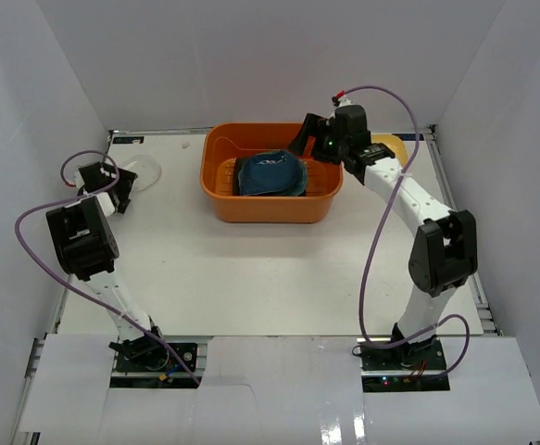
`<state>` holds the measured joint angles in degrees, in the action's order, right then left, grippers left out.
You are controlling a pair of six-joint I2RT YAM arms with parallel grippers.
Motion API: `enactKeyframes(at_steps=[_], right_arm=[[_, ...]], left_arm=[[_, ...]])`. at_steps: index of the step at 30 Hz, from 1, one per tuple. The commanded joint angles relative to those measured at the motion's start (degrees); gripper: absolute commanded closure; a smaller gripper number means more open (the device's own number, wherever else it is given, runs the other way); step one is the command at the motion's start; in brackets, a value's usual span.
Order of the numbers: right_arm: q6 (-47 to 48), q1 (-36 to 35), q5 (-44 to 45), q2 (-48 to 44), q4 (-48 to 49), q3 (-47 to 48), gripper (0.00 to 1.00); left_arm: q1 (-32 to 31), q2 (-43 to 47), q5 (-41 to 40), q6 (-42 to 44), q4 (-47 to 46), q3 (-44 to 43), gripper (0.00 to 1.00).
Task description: Place the plates into the plastic bin on the countertop
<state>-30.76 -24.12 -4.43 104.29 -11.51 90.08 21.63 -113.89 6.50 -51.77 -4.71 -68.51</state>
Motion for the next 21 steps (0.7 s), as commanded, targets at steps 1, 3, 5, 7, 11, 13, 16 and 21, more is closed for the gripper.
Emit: enactKeyframes(at_steps=[1,3,5,7,11,13,16,21], right_arm=[[1.41,4.33,-3.47,-7.34,1.48,-1.13,0.06],[0.18,9.42,-3.92,-9.97,2.97,-5.85,0.11],[-1.31,16.08,-4.19,-11.21,5.17,-9.03,0.15],[-2.63,20.06,-1.74,-10.87,7.02,-12.98,0.16],[-3.95,28.06,1.25,-3.33,8.34,-11.78,0.13],[-3.43,29.12,3.71,1.5,8.26,-8.54,0.12],[-3.07,30.71,8.28,5.74,7.47,-5.02,0.1],[-3.25,33.87,11.19,13.65,6.24,0.61,0.09]], left_arm=[[0.08,-4.06,-0.96,-0.09,3.39,-1.36,0.1],[-0.01,-5.2,-1.05,-0.09,3.39,-2.41,0.17],[-0.09,-5.82,-1.32,0.0,3.3,-3.12,0.32],[-0.01,-6.52,-1.75,0.09,3.3,-3.47,0.41],[-0.01,-7.4,-2.55,1.14,3.65,-4.35,0.79],[-0.01,-7.49,-2.81,1.67,3.92,-4.7,1.0],[-0.01,-6.44,-1.24,2.46,3.4,-4.36,1.0],[-1.14,4.18,5.71,0.53,-1.79,0.56,1.0]])
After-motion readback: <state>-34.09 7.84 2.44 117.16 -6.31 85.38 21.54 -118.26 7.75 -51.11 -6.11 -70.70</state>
